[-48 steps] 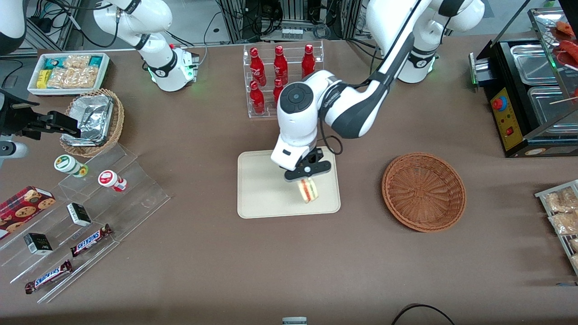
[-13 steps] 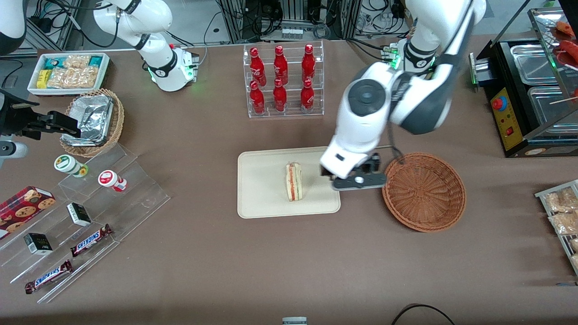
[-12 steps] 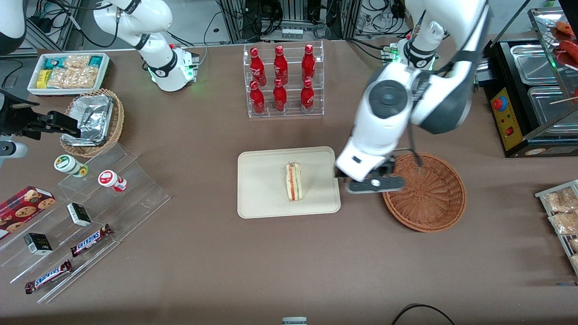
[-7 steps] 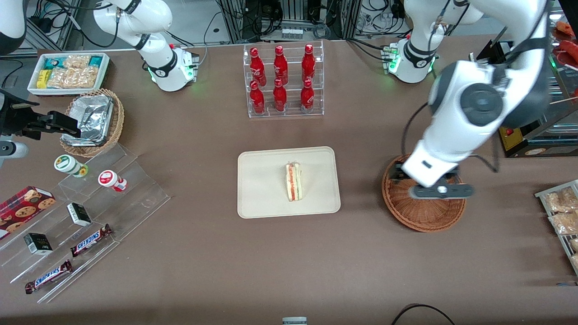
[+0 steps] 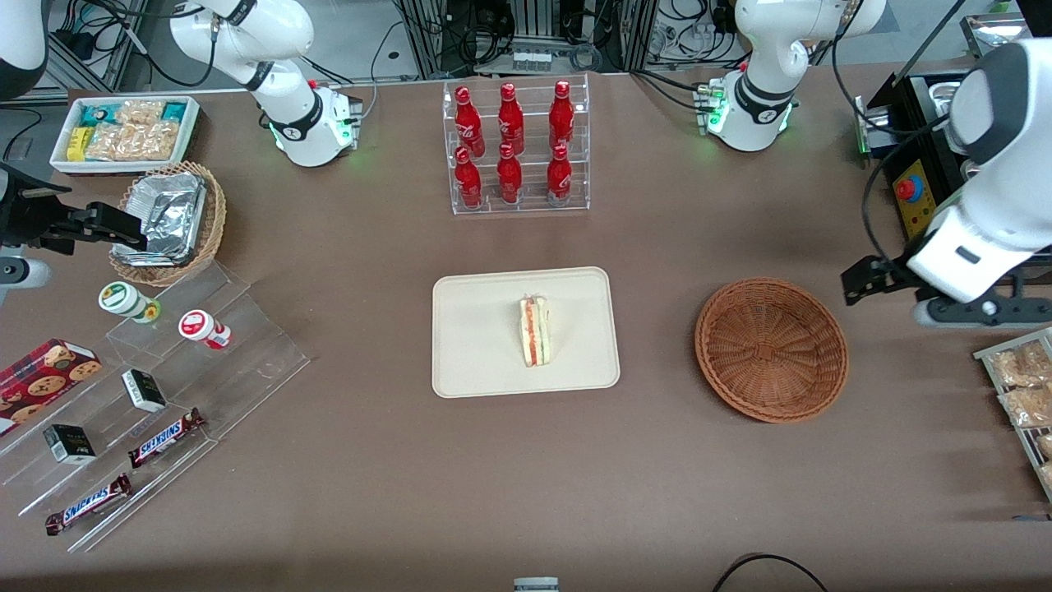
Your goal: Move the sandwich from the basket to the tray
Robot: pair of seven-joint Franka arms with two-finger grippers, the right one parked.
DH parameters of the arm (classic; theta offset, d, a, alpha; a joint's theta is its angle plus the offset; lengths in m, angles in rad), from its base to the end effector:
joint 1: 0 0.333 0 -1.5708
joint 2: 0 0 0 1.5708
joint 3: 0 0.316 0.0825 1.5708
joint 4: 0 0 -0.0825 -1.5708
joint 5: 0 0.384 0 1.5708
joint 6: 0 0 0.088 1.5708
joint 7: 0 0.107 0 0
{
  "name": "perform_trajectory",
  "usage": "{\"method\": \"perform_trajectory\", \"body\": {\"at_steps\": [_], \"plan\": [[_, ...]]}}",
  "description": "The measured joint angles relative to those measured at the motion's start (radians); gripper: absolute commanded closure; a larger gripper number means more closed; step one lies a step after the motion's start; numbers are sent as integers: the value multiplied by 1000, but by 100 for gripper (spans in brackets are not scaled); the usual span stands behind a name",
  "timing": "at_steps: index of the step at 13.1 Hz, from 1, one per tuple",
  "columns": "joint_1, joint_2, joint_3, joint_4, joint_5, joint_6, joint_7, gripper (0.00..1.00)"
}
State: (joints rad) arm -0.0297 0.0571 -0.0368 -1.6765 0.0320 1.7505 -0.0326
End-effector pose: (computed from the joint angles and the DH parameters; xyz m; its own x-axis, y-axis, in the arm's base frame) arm 0.5814 -0.0353 0.5575 0.9991 -0.0395 0.0178 -0.0390 -0.9988 -0.0289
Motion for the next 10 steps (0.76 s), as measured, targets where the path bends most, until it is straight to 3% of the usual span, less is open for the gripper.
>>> {"method": "perform_trajectory", "body": {"at_steps": [4, 10], "plan": [[6, -37, -2, 56, 0, -125, 21, 0], [7, -62, 7, 72, 0, -153, 23, 0]]}}
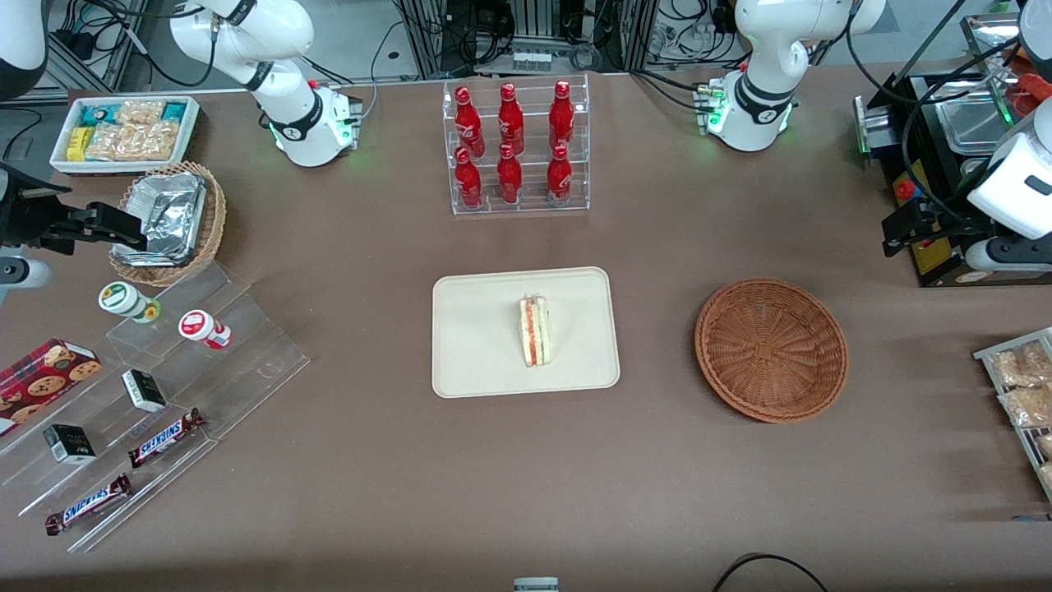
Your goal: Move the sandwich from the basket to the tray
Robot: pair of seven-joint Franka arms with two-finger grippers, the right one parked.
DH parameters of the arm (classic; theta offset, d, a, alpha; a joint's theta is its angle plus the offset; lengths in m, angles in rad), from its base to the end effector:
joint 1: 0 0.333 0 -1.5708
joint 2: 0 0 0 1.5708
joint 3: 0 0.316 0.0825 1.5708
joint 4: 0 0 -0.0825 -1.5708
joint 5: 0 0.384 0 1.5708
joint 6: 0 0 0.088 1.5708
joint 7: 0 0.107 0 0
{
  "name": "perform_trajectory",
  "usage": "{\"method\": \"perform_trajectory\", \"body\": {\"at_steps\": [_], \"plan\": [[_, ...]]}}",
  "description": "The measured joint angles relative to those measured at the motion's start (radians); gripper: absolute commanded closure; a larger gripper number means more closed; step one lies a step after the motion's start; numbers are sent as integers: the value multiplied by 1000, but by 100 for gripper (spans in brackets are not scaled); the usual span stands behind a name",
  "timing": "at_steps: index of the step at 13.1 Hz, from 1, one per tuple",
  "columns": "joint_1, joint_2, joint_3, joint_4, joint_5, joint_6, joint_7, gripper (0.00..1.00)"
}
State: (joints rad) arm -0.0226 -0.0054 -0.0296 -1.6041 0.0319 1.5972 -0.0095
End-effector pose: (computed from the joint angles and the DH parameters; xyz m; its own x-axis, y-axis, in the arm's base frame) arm 0.5542 -0.0257 0.6141 0.9991 -0.0435 -0.0012 -0.0435 -0.9985 -0.0321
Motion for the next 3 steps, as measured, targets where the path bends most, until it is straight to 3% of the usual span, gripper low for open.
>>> {"method": "perform_trajectory", "body": {"at_steps": [3], "plan": [[0, 0, -1, 19, 0, -1, 0, 0]]}}
